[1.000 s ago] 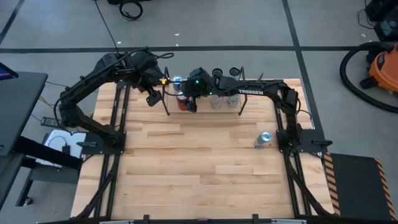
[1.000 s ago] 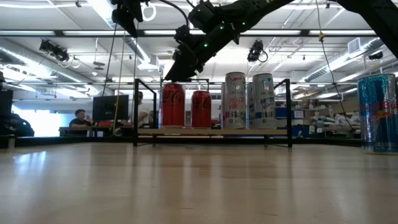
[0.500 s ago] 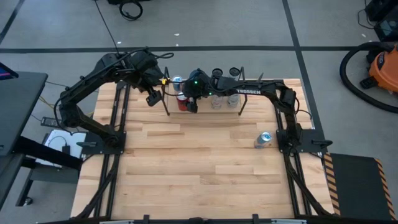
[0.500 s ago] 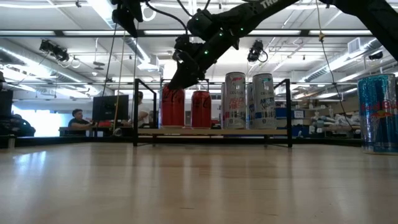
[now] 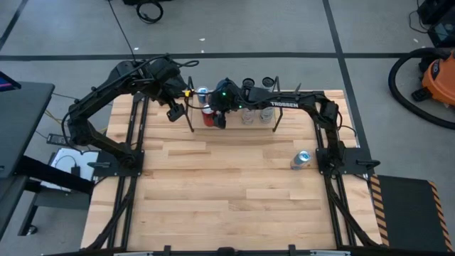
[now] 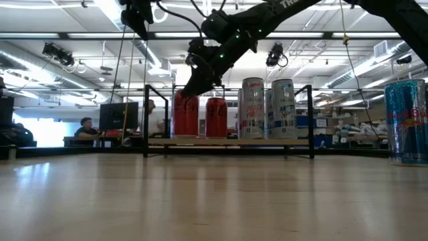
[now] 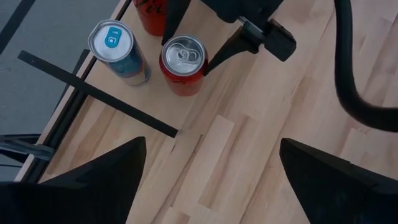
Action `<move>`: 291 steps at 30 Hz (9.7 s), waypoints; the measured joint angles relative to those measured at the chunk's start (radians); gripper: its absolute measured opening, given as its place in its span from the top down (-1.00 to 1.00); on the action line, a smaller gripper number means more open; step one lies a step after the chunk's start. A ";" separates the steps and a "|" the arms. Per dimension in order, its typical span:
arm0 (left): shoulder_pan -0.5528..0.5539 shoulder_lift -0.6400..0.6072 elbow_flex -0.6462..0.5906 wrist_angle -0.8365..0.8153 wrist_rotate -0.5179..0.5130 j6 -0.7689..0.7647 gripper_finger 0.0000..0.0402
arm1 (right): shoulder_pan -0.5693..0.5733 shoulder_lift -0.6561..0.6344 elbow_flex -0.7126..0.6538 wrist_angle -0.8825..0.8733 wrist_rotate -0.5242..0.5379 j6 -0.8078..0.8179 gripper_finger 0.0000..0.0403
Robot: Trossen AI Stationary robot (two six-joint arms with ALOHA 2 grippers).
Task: Place canned beverage on shelf
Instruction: Put the red-black soda can on the shelf aligned with the other red-black soda can, then put the blue soda can on the shelf aligned with the other blue soda can
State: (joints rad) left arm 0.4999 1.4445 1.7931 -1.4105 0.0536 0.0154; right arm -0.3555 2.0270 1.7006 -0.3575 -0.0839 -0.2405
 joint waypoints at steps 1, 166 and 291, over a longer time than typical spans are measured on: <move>0.000 0.000 0.000 0.000 0.000 0.000 -0.85 | 0.000 0.000 0.004 -0.012 0.011 0.001 -0.37; 0.001 0.000 0.001 0.008 0.000 0.022 -0.85 | -0.039 -0.227 -0.276 0.056 0.030 -0.053 -0.58; 0.000 0.001 0.001 -0.059 0.000 0.023 -0.85 | 0.907 -1.177 -0.857 -1.078 0.309 1.487 -0.74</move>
State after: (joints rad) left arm 0.4999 1.4452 1.7939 -1.4696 0.0540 0.0380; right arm 0.5514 0.8497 0.8440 -1.4350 0.2249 1.2462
